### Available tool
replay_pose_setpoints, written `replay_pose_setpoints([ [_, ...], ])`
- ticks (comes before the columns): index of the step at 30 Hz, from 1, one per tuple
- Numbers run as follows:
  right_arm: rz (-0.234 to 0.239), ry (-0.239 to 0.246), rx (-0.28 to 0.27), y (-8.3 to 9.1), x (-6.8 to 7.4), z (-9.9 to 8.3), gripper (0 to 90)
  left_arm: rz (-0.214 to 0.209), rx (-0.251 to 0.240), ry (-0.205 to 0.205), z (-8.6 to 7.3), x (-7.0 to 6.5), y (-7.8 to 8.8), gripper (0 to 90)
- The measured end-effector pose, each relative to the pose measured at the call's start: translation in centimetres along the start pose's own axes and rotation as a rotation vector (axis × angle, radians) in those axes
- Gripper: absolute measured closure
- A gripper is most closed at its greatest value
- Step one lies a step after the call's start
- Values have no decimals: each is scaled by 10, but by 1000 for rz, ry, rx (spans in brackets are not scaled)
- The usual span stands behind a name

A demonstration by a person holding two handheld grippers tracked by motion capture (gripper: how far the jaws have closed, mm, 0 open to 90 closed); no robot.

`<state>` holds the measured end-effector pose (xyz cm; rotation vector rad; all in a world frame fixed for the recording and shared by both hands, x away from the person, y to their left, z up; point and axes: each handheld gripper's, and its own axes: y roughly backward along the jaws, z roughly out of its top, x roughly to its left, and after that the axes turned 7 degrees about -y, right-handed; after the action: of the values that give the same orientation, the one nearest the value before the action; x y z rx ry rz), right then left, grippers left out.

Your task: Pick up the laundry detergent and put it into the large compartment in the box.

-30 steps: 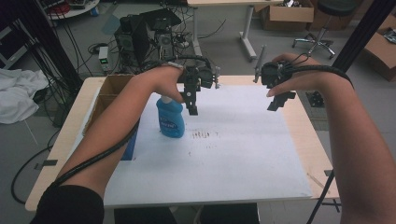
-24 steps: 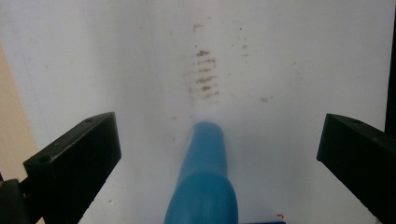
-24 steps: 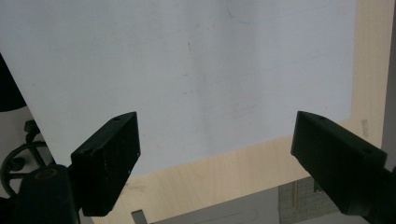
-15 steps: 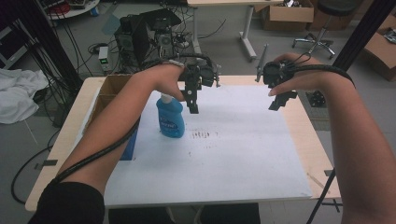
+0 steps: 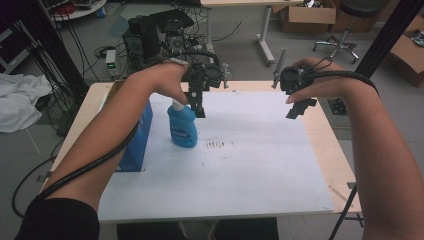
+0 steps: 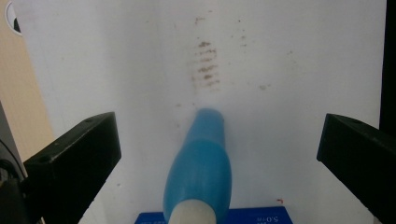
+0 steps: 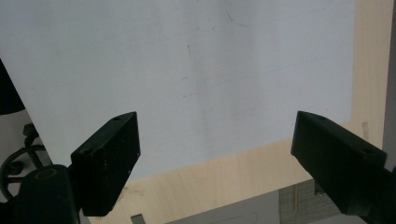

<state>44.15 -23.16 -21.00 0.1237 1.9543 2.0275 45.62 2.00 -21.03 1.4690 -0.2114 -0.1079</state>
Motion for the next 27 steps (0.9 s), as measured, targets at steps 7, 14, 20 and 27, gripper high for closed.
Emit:
replay_pose_setpoints([
  [7, -2, 4, 0, 0, 2, 4, 157, 6, -3, 13, -13, -4, 3, 1],
  [14, -3, 6, -2, -1, 2, 7, 157, 10, -5, 12, -27, -8, 7, 1],
  [20, -1, 4, -1, -4, 4, 9, 157, 20, -2, 1, -40, -8, 7, 1],
  [27, 3, -9, -1, -9, 5, 8, 157, 15, -2, -16, -55, -5, -1, 1],
])
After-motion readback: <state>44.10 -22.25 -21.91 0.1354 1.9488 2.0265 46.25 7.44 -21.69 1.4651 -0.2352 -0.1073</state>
